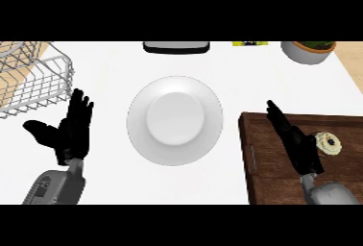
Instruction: Pick the cupcake from the tray and place it in the plate
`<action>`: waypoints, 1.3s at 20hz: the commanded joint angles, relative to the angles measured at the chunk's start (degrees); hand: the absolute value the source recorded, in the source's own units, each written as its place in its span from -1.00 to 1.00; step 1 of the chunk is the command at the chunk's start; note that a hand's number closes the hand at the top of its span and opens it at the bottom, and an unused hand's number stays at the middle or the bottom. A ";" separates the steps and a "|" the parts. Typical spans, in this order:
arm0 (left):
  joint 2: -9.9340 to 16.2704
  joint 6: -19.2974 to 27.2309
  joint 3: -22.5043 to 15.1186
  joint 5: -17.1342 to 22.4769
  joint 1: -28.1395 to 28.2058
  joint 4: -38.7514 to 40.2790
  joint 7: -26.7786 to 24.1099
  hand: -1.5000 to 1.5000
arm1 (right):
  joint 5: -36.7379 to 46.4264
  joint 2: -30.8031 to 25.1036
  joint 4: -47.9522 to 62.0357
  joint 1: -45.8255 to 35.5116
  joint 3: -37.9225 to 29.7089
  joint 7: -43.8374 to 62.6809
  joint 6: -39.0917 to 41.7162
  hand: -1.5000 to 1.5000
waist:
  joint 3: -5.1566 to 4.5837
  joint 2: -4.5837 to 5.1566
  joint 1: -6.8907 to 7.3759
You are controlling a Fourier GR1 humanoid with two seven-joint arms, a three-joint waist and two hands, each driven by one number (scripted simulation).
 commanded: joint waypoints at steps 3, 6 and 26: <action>7.92 -4.03 -2.33 -4.66 -5.04 -5.79 1.23 0.00 | -2.26 0.89 -8.11 -6.36 5.23 -4.45 11.84 1.00 | -0.15 3.68 0.14; 13.27 -9.13 -5.15 -8.69 -7.59 -6.60 -0.62 0.00 | -5.13 1.27 -14.81 -11.88 9.69 -7.44 21.86 1.00 | -0.04 3.37 1.31; 17.48 -17.29 1.00 -5.79 -4.33 -13.36 5.64 0.00 | 5.02 -18.31 -18.63 3.99 -11.05 -20.18 13.00 -1.00 | -0.42 4.14 -1.70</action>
